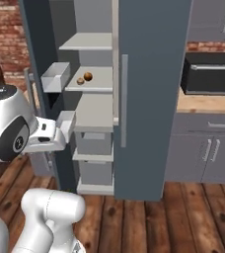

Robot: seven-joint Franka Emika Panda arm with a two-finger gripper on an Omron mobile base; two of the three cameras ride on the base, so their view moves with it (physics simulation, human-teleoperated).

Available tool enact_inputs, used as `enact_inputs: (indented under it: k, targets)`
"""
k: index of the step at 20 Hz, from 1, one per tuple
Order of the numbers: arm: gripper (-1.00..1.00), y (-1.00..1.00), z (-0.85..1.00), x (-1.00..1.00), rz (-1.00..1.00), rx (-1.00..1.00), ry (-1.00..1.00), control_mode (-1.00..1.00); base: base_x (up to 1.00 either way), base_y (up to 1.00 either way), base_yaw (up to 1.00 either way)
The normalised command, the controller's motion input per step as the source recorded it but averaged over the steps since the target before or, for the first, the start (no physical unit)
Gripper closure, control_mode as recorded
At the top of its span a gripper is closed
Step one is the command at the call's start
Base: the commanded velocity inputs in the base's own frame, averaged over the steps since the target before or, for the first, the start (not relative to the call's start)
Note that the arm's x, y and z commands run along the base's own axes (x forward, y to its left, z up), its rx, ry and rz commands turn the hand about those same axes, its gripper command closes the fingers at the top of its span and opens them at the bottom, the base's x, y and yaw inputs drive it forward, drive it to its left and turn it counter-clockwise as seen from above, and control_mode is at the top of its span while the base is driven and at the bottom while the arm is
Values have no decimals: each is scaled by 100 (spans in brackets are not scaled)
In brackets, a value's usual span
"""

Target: Take the bell pepper, orange, and tangerine from the freezer and place them in the bowl on the counter.

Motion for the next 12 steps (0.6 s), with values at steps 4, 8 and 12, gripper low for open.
enact_inputs:
  k: [4,8,12]
  targets:
    - [-100,0,0,0,0,0,0,100,52,-18,0]
    - [-100,0,0,0,0,0,0,100,42,-19,0]
    - [-100,0,0,0,0,0,0,100,44,-26,0]
